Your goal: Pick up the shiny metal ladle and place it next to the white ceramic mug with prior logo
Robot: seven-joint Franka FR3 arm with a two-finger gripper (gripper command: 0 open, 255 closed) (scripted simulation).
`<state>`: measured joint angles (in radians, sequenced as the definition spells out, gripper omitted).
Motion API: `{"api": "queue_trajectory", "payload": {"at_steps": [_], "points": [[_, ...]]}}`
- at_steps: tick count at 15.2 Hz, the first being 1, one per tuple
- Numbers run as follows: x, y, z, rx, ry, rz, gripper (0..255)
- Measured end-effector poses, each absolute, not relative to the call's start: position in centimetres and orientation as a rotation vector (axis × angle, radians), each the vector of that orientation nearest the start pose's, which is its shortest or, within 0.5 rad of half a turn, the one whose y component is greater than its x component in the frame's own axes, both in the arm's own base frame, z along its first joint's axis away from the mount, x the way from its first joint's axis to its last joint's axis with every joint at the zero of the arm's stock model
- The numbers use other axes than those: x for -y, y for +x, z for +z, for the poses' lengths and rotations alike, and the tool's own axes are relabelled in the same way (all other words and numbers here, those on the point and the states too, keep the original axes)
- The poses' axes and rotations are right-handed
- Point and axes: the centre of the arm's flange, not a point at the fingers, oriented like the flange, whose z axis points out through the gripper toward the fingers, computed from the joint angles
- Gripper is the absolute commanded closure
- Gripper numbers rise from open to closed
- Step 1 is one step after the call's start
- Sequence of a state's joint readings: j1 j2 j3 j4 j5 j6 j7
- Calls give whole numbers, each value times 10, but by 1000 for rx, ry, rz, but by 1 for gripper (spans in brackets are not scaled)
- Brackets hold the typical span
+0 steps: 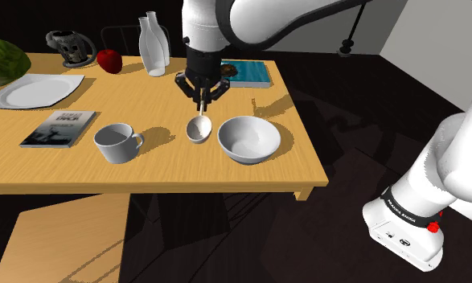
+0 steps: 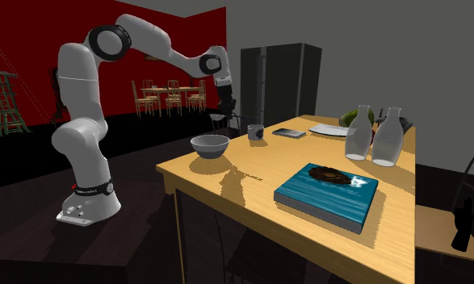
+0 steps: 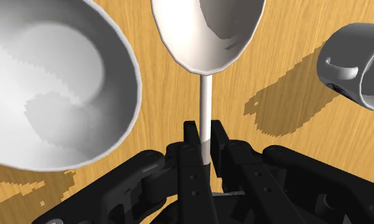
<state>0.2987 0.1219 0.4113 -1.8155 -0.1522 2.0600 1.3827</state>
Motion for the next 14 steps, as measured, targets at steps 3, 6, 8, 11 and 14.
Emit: {"api": "queue_trajectory", "payload": {"at_steps": [3, 6, 8, 11, 14], "points": [[-408, 457, 479, -928, -2918, -223, 255], [-412, 456, 466, -930, -2918, -223, 255], [-413, 456, 456, -930, -2918, -223, 255], [-412, 457, 440, -930, -2918, -223, 255], [-413, 456, 425, -931, -2918, -223, 255]]}}
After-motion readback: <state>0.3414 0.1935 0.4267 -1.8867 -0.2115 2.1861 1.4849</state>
